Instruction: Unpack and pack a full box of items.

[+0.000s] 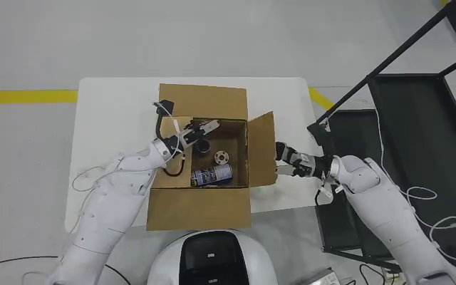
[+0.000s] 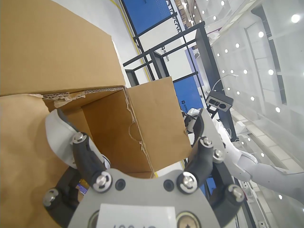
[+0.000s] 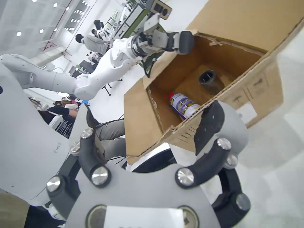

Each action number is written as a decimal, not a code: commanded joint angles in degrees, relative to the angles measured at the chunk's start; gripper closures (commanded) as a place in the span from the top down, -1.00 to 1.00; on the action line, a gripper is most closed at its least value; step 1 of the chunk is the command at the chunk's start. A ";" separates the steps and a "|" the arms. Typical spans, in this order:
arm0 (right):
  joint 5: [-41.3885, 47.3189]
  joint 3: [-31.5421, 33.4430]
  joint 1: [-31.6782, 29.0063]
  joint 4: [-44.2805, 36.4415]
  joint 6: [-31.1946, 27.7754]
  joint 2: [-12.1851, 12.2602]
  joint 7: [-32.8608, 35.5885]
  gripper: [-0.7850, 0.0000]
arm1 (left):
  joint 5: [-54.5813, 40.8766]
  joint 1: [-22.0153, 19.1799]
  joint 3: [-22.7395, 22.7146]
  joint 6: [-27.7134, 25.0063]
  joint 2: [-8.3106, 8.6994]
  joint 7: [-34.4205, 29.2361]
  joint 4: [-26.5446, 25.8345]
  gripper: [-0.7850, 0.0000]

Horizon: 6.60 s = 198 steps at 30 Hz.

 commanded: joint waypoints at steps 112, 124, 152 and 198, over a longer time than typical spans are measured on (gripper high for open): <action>-26.19 -3.65 -11.08 -10.44 4.09 5.23 -3.23 1.00 | -3.57 2.99 -13.87 -4.70 2.82 3.78 -1.47 1.00; -26.86 -0.04 -18.38 -10.34 2.73 6.49 -6.33 1.00 | -2.95 4.02 -14.01 -4.90 2.93 4.53 -2.06 1.00; -24.36 -6.74 -7.01 -2.10 1.46 4.56 -9.24 1.00 | -2.21 5.23 -14.57 -4.65 3.24 4.82 -3.30 1.00; -13.18 -10.55 -4.21 -7.29 0.00 5.44 -6.36 1.00 | -3.47 2.97 -15.04 -4.24 3.23 6.11 -0.04 1.00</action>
